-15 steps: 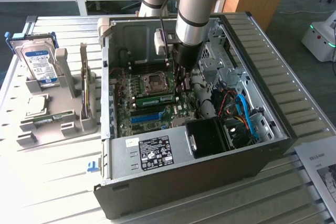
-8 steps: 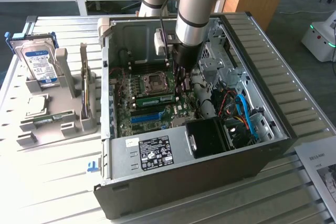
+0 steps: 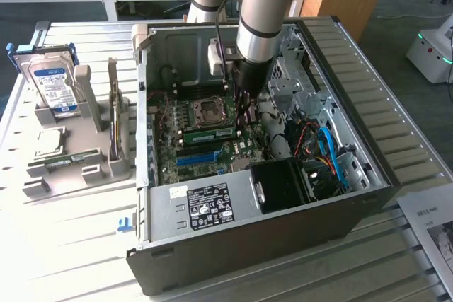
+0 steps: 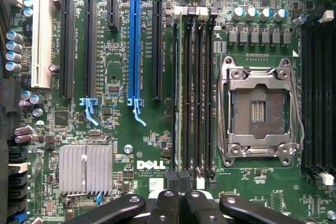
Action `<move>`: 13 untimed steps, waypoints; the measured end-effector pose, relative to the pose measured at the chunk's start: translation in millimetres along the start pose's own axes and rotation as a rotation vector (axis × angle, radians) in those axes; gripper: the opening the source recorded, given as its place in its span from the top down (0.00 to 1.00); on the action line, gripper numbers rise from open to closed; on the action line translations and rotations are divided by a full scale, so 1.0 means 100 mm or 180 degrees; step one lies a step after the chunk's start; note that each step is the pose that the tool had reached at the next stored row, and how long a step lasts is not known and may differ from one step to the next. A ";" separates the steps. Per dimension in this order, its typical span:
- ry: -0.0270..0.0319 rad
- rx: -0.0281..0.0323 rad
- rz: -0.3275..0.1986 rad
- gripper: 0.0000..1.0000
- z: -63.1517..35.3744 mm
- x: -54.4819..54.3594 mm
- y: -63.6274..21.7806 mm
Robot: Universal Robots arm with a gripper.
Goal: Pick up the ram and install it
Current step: 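Press down the ram until it locks into place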
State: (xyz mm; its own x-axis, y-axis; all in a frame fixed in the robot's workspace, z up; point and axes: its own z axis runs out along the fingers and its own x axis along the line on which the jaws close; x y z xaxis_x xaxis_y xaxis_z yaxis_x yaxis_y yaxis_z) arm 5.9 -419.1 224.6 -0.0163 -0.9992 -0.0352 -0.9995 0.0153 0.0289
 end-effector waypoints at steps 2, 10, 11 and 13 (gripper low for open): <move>0.0000 0.0000 0.0000 0.90 0.001 0.00 0.000; 0.0000 0.0000 0.0000 0.90 0.006 0.00 0.000; 0.0000 0.0000 0.0000 0.90 0.007 0.00 0.000; 0.0000 0.0000 0.0000 0.90 0.008 0.00 0.000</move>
State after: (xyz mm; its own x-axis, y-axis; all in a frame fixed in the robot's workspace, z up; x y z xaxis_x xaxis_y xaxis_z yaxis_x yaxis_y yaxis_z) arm 5.9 -419.1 223.8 -0.0162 -0.9993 -0.0352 -0.9995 0.0152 0.0289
